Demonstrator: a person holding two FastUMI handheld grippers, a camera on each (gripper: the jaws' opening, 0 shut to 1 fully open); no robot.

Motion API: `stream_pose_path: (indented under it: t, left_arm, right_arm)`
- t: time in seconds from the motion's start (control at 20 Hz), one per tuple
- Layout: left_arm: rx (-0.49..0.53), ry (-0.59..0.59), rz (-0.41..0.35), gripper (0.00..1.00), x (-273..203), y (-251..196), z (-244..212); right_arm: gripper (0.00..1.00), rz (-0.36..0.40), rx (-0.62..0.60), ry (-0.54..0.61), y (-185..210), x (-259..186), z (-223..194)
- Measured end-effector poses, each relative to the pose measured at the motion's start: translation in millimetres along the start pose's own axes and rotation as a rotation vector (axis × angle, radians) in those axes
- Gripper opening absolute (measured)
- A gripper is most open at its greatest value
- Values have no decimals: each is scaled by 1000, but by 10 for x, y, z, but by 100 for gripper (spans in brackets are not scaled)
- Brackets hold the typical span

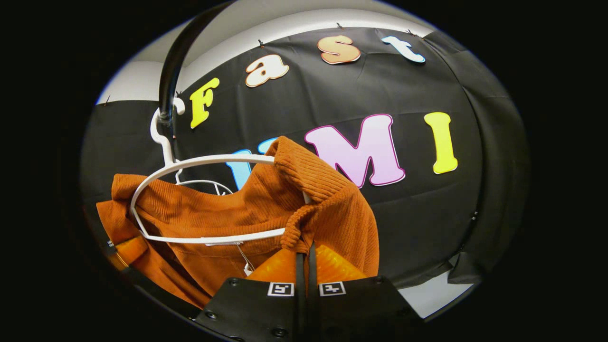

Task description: Grasp the clothes on the hanger with both hands and then place them into the laundry hamper below.

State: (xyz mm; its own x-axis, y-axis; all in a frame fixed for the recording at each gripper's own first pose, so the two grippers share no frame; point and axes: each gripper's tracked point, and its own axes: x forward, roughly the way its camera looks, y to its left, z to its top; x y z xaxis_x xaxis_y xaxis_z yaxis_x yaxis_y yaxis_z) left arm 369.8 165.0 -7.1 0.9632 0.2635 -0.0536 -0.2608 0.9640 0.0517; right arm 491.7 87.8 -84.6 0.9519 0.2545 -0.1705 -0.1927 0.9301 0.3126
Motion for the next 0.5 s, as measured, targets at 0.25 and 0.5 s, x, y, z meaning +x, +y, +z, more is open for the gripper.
stream_pose_path:
  t: [0.25,0.5]
  left_arm:
    - [-76,1,31,5,60,291,116]
    - [-85,-3,23,5,129,375,239]
  right_arm:
    - [5,-24,112,3,-267,56,2]
    - [4,-28,236,33,-510,200,84]
